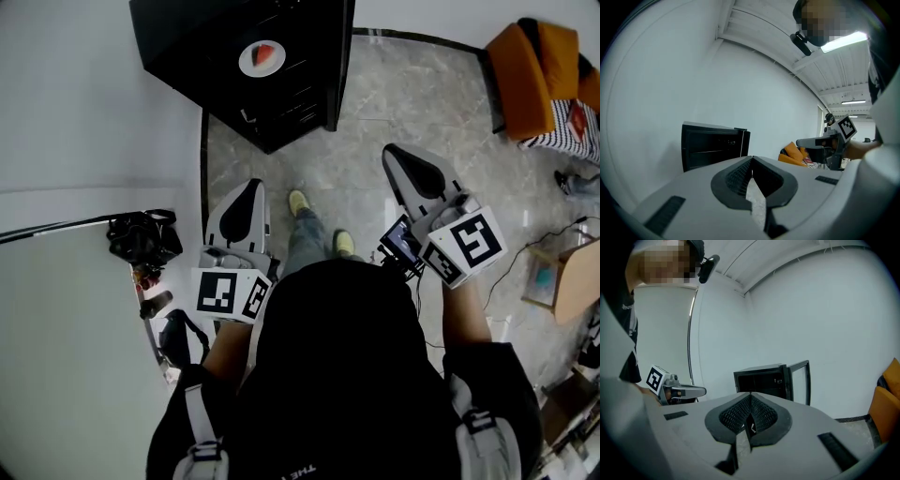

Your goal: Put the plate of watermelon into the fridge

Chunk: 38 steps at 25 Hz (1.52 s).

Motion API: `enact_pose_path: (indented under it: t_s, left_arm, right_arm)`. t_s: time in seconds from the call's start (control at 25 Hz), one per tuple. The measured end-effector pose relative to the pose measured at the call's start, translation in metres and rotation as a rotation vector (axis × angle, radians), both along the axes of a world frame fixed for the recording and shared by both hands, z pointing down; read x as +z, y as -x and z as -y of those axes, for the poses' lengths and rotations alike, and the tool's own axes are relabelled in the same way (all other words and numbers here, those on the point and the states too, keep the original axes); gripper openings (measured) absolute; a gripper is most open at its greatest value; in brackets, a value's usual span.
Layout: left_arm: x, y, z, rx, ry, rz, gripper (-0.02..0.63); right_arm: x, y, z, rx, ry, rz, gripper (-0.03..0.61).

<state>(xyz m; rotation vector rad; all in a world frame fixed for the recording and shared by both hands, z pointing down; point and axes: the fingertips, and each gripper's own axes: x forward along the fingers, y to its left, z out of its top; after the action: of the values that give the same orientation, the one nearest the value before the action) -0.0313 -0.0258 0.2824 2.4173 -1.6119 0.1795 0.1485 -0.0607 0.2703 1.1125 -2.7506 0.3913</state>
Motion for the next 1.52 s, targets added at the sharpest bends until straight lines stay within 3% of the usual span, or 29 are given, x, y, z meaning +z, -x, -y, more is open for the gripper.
enact_pose_path:
  t_s: [0.4,0.76,1.24,1.52]
  left_arm:
    - [0.005,-0.029,-0.068,-0.053,0.032,0.047,0.012]
    - [-0.007,-0.059,-0.093,-0.025,0.017,0.067,0.012]
    - [-0.012,-0.066,-0.092,0.015,0.020,0.060,0.012]
    - [-0.021,-0.056,-0.087,0.039,-0.004,0.033,0.012]
  right_arm:
    - [0.009,-0.027,-0.055,-0.049,0.010,0.045,0.014]
    - [0.014,-0.048,-0.085,-0.044,0.025,0.057,0.014]
    - [0.007,-0.052,-0.092,-0.004,0.028,0.055,0.014]
    - [-0.001,-0.035,-0.097,0.005,0.023,0.035,0.014]
